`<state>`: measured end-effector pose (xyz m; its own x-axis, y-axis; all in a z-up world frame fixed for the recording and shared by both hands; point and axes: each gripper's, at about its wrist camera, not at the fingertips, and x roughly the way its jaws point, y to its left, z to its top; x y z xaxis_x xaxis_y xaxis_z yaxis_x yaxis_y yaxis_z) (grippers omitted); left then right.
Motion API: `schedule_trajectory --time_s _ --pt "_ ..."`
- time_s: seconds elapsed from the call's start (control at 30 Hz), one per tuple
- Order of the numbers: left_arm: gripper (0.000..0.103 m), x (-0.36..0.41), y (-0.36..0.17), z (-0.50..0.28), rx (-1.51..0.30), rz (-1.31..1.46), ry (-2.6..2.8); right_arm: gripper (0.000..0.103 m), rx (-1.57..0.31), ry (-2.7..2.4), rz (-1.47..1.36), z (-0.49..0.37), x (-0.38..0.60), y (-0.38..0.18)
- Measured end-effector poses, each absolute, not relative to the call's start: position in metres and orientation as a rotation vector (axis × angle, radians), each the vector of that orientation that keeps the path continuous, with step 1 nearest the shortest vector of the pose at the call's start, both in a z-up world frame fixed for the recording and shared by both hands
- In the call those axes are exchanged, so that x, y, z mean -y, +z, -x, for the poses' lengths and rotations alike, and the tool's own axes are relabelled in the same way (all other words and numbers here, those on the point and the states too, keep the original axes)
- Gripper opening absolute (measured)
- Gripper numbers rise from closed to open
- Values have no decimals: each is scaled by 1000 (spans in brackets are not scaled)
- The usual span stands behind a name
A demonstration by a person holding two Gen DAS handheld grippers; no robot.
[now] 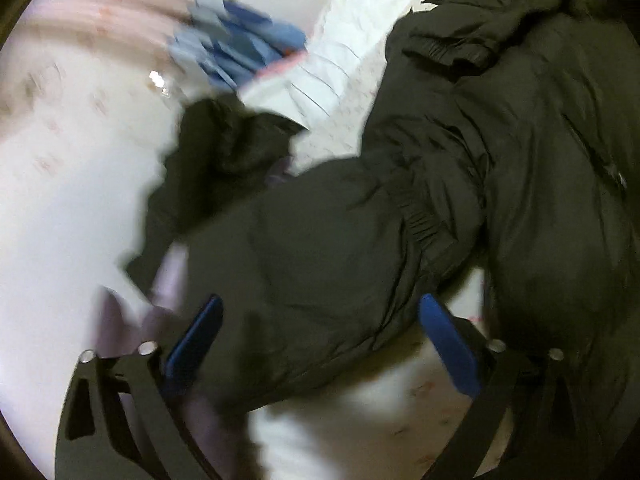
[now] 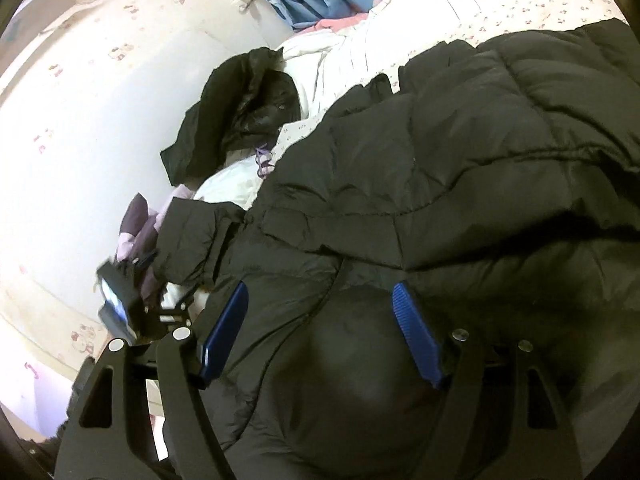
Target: Fold large clothes
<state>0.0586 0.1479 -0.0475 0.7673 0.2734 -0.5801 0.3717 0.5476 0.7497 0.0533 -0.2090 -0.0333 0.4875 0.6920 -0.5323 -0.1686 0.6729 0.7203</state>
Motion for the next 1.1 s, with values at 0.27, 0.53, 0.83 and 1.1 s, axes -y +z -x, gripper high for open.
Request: schedule_trajectory --time_s 0.27,0.53,0.83,1.1 --pt "9 -181 4 -84 -811 -501 -120 72 -946 562 -630 -54 209 -49" --pt "8 -206 72 -78 -726 -142 -210 72 -820 467 -546 -42 217 -26" --pt "8 -182 151 -90 -603 87 -380 88 -928 200 -658 -65 282 -62" --pt "8 -77 199 -93 -521 142 -649 88 -808 338 -781 -55 292 -34"
